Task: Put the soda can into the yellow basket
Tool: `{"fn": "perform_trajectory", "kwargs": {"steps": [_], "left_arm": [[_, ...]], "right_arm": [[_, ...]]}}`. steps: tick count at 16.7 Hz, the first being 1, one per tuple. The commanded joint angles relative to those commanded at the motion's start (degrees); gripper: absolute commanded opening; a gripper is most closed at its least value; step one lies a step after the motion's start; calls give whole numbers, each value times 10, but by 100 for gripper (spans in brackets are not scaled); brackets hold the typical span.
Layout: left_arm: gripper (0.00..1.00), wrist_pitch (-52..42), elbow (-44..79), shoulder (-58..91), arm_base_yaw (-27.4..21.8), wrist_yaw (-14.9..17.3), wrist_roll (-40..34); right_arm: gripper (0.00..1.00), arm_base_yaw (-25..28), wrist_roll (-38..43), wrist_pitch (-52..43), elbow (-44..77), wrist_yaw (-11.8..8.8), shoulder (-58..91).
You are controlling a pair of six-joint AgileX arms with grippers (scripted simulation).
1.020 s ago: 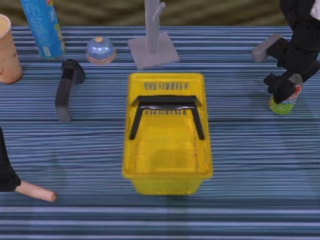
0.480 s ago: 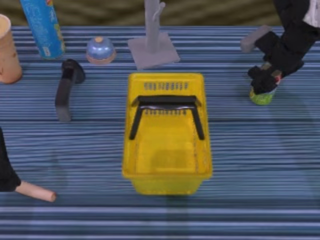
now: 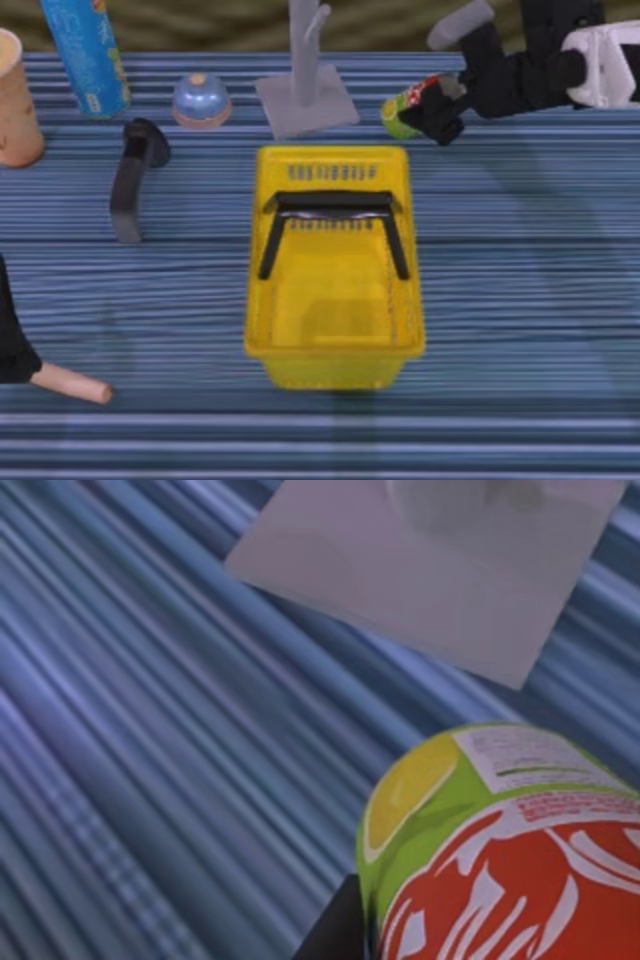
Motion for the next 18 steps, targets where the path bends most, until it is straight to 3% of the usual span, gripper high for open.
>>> {"fn": "perform_trajectory", "kwargs": {"steps": [6, 10, 13, 18], "left_arm": [[100, 0, 0, 0, 0, 0, 0], [100, 0, 0, 0, 0, 0, 0], [100, 0, 0, 0, 0, 0, 0], [100, 0, 0, 0, 0, 0, 0]], "right_arm": [[0, 34, 119, 358, -149, -190, -62], [0, 51, 172, 523, -218, -286, -108], [0, 58, 190, 585, -244, -326, -132], [0, 59, 193, 596, -248, -333, -137]]}}
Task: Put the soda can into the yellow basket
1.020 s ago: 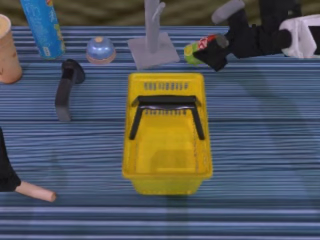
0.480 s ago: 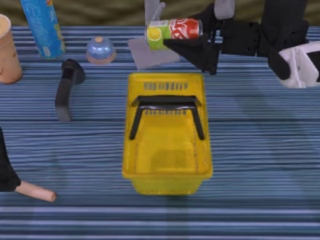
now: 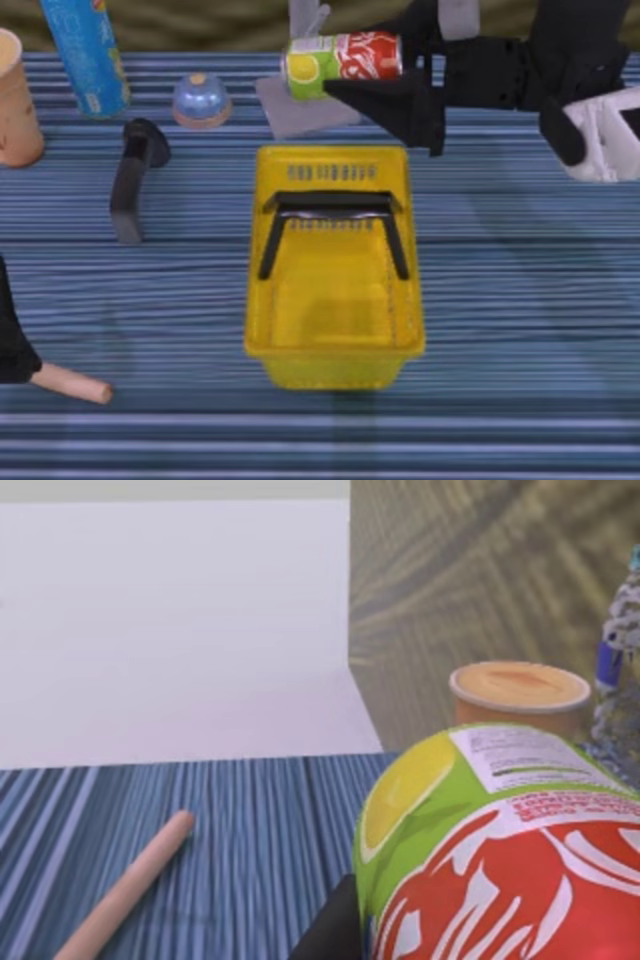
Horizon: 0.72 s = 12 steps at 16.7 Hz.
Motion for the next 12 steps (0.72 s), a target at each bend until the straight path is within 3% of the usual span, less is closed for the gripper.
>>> {"fn": "perform_trajectory", "kwargs": {"steps": [4, 12], "left_arm": [[100, 0, 0, 0, 0, 0, 0], [100, 0, 0, 0, 0, 0, 0]], "right_arm": [[0, -1, 0, 22, -1, -1, 25], [0, 3, -3, 171, -28, 2, 148]]}}
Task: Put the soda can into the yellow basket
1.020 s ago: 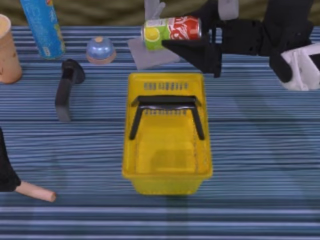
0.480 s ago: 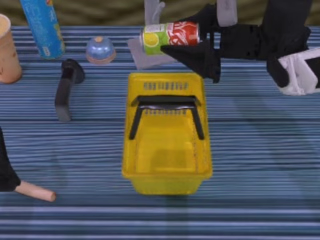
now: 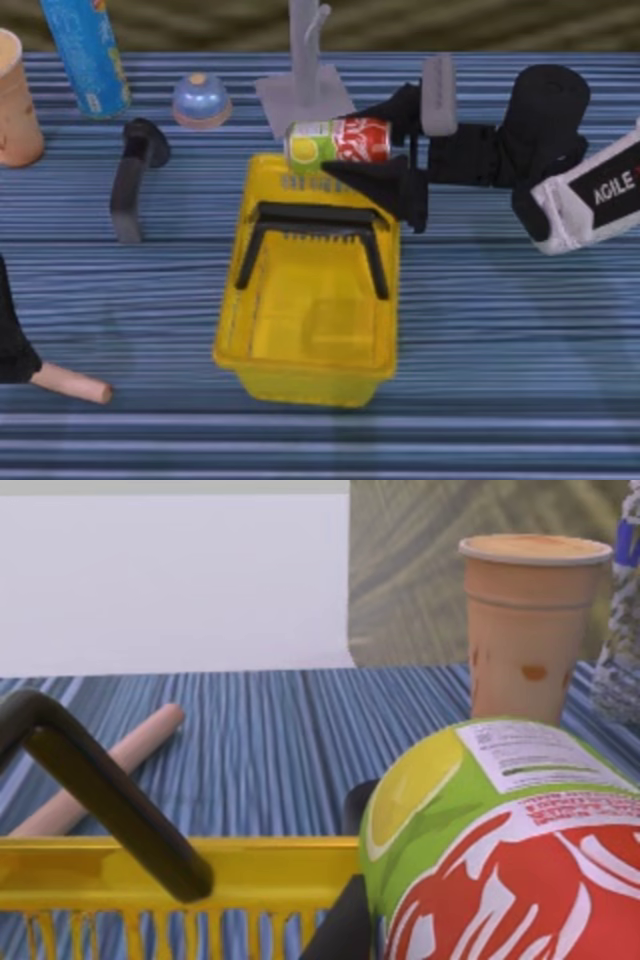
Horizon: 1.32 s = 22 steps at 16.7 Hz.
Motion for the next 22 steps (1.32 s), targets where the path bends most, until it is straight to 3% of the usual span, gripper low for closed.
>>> {"fn": "perform_trajectory", "kwargs": {"steps": [3, 16, 22], "left_arm": [[100, 0, 0, 0, 0, 0, 0], [100, 0, 0, 0, 0, 0, 0], [100, 0, 0, 0, 0, 0, 0]], "right_arm": [[0, 0, 0, 0, 0, 0, 0], [98, 0, 0, 0, 0, 0, 0], [100, 0, 0, 0, 0, 0, 0]]}}
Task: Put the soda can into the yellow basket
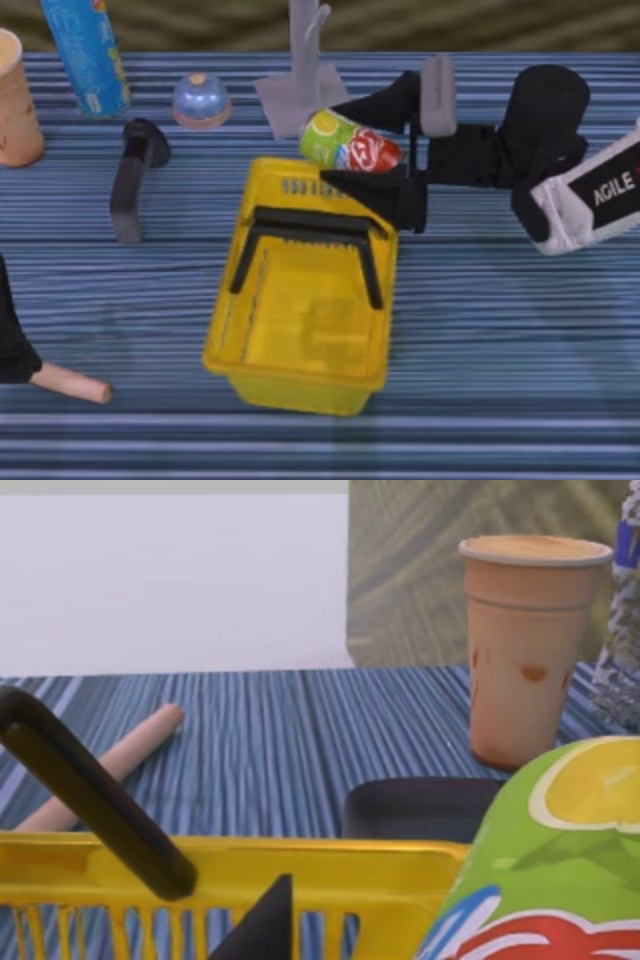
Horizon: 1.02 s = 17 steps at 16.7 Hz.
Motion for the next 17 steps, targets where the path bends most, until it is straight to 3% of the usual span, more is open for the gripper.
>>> {"fn": "perform_trajectory", "kwargs": {"steps": [5, 9, 13, 17], "left_arm": [[100, -4, 4, 5, -2, 1, 3], [100, -57, 67, 83, -26, 7, 44], [100, -161, 195, 231, -74, 15, 124], [100, -292, 374, 419, -138, 22, 227]], "right_arm": [[100, -3, -2, -6, -3, 5, -12], [100, -13, -7, -45, -56, 39, -88], [100, -35, -14, -123, -156, 113, -238], [100, -67, -20, -228, -282, 215, -433]]}}
